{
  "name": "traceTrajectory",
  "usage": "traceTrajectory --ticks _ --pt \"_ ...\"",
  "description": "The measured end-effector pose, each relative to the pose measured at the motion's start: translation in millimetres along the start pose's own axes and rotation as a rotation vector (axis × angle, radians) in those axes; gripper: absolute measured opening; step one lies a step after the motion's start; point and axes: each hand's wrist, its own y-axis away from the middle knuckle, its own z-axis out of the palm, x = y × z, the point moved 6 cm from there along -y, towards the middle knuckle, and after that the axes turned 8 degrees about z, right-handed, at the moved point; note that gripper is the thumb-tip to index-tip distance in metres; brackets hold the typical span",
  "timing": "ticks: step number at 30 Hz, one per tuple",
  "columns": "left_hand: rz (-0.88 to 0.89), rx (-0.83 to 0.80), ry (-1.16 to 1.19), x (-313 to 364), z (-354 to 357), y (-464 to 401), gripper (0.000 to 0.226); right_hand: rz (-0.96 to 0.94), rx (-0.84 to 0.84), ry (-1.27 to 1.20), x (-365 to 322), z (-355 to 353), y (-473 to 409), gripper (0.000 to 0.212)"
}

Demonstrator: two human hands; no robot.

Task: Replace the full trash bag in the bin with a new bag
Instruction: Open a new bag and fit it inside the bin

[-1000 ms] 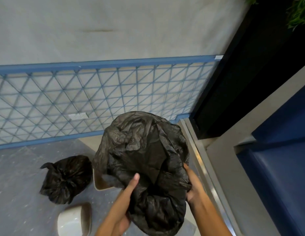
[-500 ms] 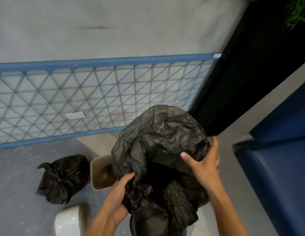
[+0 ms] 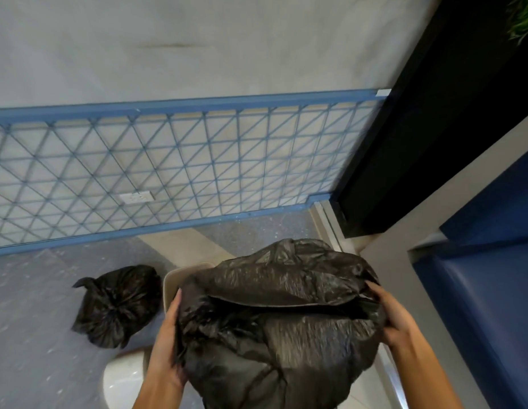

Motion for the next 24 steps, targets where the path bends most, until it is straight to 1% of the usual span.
traceTrajectory --ticks 1,2,4,5,6,7,8,9,10,11,12,13,14,15,17,18,19,21,22,24 --pt "-0.001 -0.008 -0.005 0 0 0 0.044 -0.031 0.000 0.007 -4 -6 7 0.034" --pt "-0.002 -0.011 -0.012 0 1 1 0.045 -0.082 0.040 0.032 -8 -18 13 0.045" --pt "0.001 -0.016 -0.036 -3 3 0 0.048 -0.151 0.172 0.094 -7 -46 28 0.066" --pt "0.002 -0.018 -0.039 -5 5 0 0.049 -0.118 0.229 0.109 1 -57 34 0.074" --pt "-0.004 -0.024 -0.038 -8 8 0 0.050 -0.029 0.244 0.096 15 -60 37 0.082" --pt "-0.013 -0.030 -0.039 -12 10 0 0.051 0.108 0.217 0.076 35 -54 38 0.092" --pt "-0.024 -0.025 -0.049 -16 13 2 0.052 0.249 0.157 0.049 56 -43 35 0.101" --pt "-0.040 -0.012 -0.069 -22 14 3 0.053 0.370 0.075 0.011 76 -24 34 0.105" --pt "-0.065 -0.002 -0.089 -29 15 6 0.054 0.444 -0.008 -0.036 90 -4 30 0.102" --pt "-0.084 -0.006 -0.096 -34 17 9 0.055 0.478 -0.099 -0.081 100 17 27 0.093" --pt "-0.102 -0.019 -0.098 -38 20 12 0.056 0.474 -0.167 -0.127 104 35 24 0.074" --pt "-0.101 -0.019 -0.100 -40 20 14 0.054 0.443 -0.180 -0.161 105 46 22 0.053" --pt "-0.074 0.002 -0.104 -39 18 14 0.051 0.392 -0.167 -0.210 101 52 17 0.037" --pt "-0.028 0.032 -0.097 -34 13 14 0.046 0.330 -0.127 -0.264 96 50 12 0.034" --pt "0.051 0.076 -0.045 -22 1 12 0.034 0.202 -0.074 -0.402 82 38 2 0.039" --pt "0.076 0.091 -0.013 -15 -5 11 0.034 0.140 -0.074 -0.473 75 32 1 0.038" --pt "0.101 0.093 0.016 -9 -12 9 0.039 0.074 -0.078 -0.531 68 26 2 0.036" --pt "0.142 0.077 0.030 1 -26 7 0.043 -0.041 -0.115 -0.598 58 17 2 0.035" --pt "0.135 0.072 0.016 3 -31 6 0.042 -0.080 -0.142 -0.630 55 15 2 0.036" --pt "0.083 0.059 -0.029 0 -39 7 0.045 -0.135 -0.191 -0.662 51 16 2 0.050"
